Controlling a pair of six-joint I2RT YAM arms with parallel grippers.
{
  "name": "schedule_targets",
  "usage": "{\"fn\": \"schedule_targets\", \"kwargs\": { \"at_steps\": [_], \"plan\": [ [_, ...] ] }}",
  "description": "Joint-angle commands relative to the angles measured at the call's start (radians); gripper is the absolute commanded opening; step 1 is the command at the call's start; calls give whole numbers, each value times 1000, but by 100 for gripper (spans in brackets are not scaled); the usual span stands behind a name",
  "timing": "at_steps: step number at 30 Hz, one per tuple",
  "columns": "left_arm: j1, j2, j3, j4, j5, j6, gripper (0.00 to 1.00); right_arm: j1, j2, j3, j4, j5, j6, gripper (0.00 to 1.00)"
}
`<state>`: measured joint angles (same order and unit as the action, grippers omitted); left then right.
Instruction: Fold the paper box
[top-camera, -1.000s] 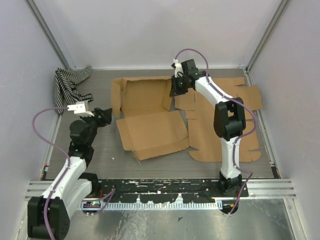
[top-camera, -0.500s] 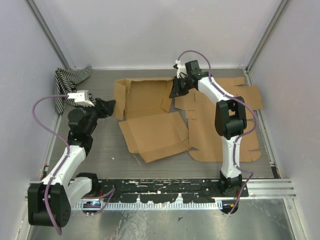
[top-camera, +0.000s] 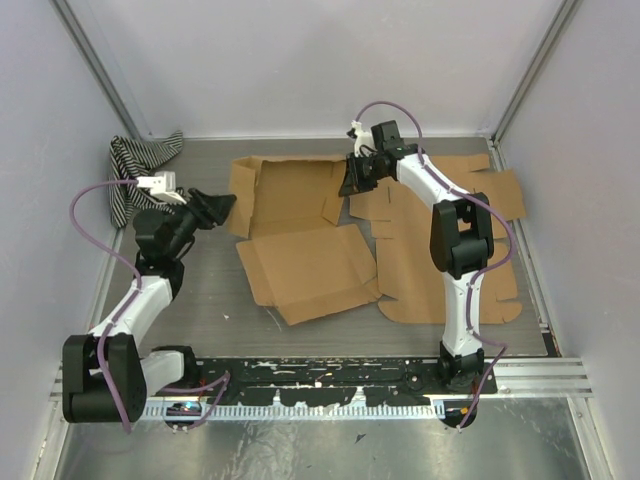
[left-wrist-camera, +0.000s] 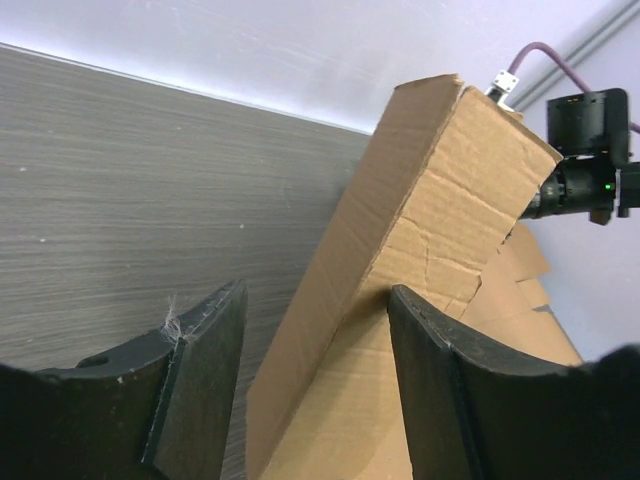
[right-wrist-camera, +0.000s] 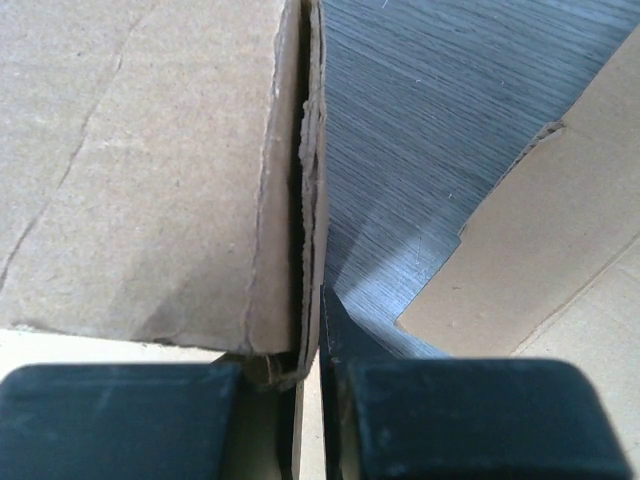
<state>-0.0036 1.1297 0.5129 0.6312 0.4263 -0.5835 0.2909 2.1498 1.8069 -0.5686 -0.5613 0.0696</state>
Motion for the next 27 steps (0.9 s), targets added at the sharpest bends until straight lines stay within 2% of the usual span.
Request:
{"fn": "schedule_targets", "kwargs": {
  "at_steps": [1, 13, 24, 27],
  "plan": [
    [2, 12, 20, 106, 92, -63, 64, 2, -17, 8, 29, -30, 12, 4],
    [2, 52, 29, 110, 140, -99, 59, 37, -25, -9, 36, 31, 28, 4],
    [-54, -9, 94, -120, 90, 12, 58, 79, -35, -14, 42, 151, 62, 3],
    [-56, -27, 85, -131, 78, 20, 59, 80, -31, -12, 42, 169, 70, 3]
  ]
}}
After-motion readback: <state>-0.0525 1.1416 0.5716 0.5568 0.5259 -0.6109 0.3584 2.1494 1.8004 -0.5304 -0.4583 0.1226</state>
